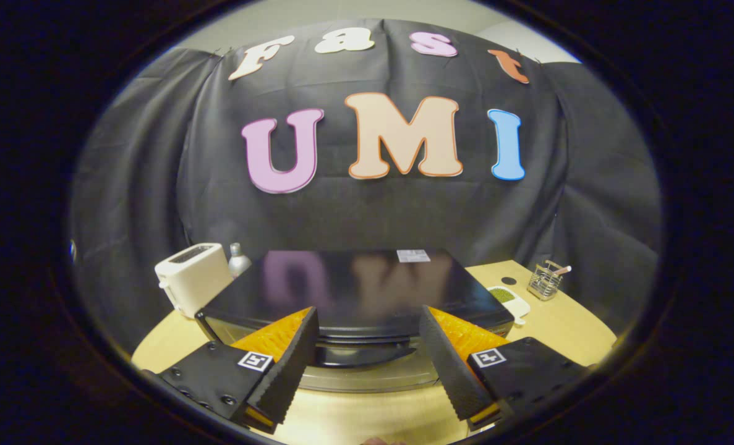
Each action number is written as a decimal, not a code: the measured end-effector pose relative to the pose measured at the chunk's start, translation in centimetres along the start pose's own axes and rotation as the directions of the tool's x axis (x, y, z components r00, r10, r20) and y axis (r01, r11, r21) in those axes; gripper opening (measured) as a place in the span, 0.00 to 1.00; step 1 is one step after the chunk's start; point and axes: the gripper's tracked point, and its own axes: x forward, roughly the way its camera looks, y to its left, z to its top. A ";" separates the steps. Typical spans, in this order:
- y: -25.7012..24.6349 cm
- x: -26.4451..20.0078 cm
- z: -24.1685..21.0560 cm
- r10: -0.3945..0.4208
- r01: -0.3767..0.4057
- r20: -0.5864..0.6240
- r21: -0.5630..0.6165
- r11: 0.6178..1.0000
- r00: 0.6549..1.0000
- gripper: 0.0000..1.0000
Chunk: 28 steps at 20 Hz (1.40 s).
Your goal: Open the toaster oven, put the food inside, and close the toaster oven door.
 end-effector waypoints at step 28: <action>-0.8 -10.1 -9.3 0.057 -0.051 -0.126 0.054 0.997 0.990 1.00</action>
